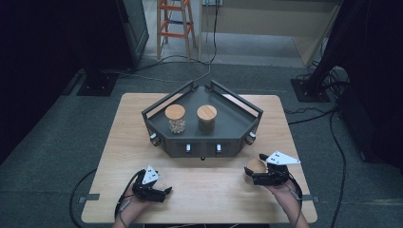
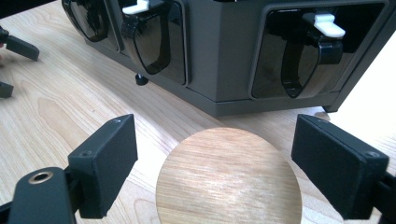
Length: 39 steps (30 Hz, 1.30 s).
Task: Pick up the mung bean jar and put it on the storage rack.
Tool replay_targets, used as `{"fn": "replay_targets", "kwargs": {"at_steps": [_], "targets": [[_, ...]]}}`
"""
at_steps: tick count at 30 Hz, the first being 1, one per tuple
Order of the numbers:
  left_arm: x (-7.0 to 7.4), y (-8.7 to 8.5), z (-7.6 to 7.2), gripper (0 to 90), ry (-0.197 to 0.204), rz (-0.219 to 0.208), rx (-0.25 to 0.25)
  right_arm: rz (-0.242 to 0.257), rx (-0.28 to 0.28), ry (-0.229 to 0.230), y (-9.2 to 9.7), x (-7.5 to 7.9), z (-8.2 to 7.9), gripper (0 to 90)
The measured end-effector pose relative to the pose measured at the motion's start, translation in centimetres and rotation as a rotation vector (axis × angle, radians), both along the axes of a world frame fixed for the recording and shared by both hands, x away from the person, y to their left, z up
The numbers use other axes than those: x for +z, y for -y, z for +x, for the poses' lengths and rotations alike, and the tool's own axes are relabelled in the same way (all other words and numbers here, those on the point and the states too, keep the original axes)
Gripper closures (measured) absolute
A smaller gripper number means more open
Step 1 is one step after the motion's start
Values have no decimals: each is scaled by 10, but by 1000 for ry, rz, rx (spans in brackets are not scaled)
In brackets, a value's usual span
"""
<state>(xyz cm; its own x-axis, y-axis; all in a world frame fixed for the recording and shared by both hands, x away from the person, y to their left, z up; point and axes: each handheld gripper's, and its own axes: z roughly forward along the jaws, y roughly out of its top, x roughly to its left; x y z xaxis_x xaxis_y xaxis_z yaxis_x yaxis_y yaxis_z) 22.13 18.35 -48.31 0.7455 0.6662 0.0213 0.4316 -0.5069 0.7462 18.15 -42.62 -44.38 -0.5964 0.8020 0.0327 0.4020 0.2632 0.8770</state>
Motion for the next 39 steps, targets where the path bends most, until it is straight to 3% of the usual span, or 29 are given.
{"fn": "replay_targets", "kwargs": {"at_steps": [39], "targets": [[0, 0, 0, 115, 0, 2, 0, -31, -24, -45, -4, -15, -1, 142]]}}
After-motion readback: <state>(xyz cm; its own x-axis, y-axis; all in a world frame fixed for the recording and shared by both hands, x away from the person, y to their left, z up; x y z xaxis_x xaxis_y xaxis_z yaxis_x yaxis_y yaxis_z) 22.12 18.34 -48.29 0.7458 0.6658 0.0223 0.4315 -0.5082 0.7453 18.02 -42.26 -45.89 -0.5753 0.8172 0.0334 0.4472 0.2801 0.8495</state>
